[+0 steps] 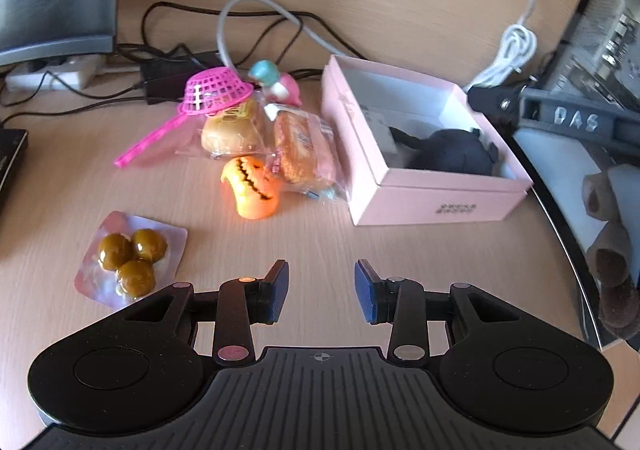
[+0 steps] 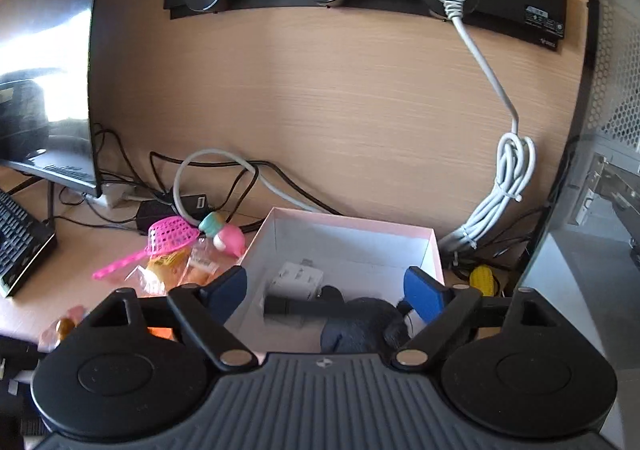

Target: Organize objects

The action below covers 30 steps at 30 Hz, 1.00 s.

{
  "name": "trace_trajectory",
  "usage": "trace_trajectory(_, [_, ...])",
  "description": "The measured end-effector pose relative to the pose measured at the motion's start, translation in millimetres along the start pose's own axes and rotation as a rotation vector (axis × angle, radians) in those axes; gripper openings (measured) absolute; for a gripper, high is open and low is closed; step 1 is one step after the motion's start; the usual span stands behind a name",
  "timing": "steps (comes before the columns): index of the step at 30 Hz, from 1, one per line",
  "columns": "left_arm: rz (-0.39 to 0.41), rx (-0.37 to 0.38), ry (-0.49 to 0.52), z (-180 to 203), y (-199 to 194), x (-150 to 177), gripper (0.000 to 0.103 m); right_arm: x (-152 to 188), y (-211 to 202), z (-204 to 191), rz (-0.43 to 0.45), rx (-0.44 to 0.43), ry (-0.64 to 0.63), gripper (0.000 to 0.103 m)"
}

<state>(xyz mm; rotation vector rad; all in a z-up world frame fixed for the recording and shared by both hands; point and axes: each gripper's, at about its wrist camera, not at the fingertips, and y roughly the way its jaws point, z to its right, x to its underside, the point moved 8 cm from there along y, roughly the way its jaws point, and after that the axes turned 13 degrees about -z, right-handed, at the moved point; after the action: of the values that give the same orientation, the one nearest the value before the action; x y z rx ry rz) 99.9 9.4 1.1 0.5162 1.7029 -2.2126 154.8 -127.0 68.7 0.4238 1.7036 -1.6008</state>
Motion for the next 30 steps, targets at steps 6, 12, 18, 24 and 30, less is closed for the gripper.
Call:
trace_trajectory(6, [0.041, 0.073, 0.011, 16.9, 8.4, -28.8, 0.039, 33.4, -4.7, 19.0, -0.072, 0.124, 0.018, 0.086])
trace_trajectory(12, [0.101, 0.061, -0.005, 41.1, 33.0, -73.2, 0.042, 39.5, -13.2, 60.1, -0.114, 0.281, 0.036, 0.077])
trace_trajectory(18, [0.065, -0.03, 0.014, 45.1, 57.3, -93.8, 0.04, 18.0, 16.6, 93.0, -0.153, 0.375, 0.062, 0.045])
trace_trajectory(24, [0.07, 0.063, 0.006, 34.5, 36.7, -81.8, 0.04, -11.9, 74.9, 125.3, -0.223, 0.383, 0.153, 0.043])
trace_trajectory(30, [0.085, 0.104, 0.028, 23.5, 7.0, -57.4, 0.04, -27.2, 142.5, 142.6, -0.301, 0.395, 0.156, 0.043])
